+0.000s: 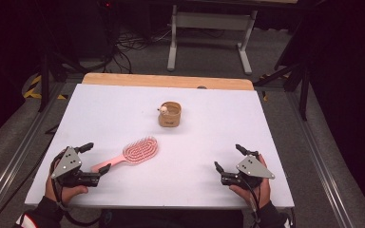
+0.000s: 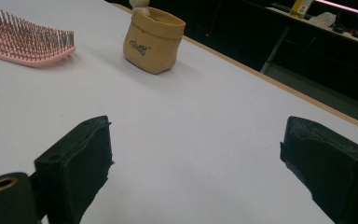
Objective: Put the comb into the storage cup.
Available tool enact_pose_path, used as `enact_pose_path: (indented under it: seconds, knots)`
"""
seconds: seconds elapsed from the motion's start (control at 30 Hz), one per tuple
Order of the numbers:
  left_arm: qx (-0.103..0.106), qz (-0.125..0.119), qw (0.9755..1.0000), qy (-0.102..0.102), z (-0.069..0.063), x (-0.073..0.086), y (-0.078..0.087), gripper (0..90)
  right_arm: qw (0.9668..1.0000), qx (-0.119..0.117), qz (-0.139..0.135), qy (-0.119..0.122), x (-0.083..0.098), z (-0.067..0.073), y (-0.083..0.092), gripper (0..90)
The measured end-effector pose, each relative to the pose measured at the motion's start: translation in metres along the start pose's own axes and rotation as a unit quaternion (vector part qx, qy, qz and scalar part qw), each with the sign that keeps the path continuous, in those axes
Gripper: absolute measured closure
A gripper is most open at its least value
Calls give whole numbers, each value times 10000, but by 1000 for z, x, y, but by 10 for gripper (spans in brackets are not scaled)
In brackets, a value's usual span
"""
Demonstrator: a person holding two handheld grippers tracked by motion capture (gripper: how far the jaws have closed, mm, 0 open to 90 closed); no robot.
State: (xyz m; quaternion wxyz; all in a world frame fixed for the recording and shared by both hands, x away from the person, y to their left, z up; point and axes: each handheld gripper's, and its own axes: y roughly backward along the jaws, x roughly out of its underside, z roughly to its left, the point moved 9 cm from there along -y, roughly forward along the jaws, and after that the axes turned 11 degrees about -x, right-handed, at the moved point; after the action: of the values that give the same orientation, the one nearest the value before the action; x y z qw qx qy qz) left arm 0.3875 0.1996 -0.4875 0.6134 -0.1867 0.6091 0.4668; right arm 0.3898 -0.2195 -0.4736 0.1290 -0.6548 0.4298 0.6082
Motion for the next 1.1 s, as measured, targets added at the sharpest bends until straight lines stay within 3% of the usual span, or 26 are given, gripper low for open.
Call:
enact_pose_path:
  seconds: [0.33,0.57,0.63,0.7,0.77,0.87,0.97,1.0,1.03,1.1]
  knots:
    - [105,115,9999,-3,1,2,0,75,9999,-65,-37,-105,-2,-1,1,94]
    - [195,524,9984,5,7,1,0,99,9999,-57,-49,-110,-4,-1,-1,98]
    - [150,748,9971,-65,11,1,1,117,9999,-78,-54,-116,-5,-1,-3,97]
    - [250,1022,9944,-90,12,5,3,127,9999,-124,-27,-110,-5,0,-6,98]
    - [154,1134,9933,-156,15,8,3,124,9998,-145,74,-74,-2,0,-9,103]
    - [72,1422,9896,-213,18,13,1,127,9998,-166,135,-2,-1,2,-11,103]
    - [118,1687,9853,-251,17,15,-3,143,9997,-166,187,-9,1,2,-12,104]
    - [242,1848,9820,-318,14,14,-6,138,9996,-175,201,-16,2,2,-11,104]
    - [226,1916,9804,-401,14,14,-7,152,9997,-167,204,-18,2,2,-11,104]
    - [221,1980,9790,-436,13,12,-10,158,9997,-150,194,-33,1,1,-10,104]
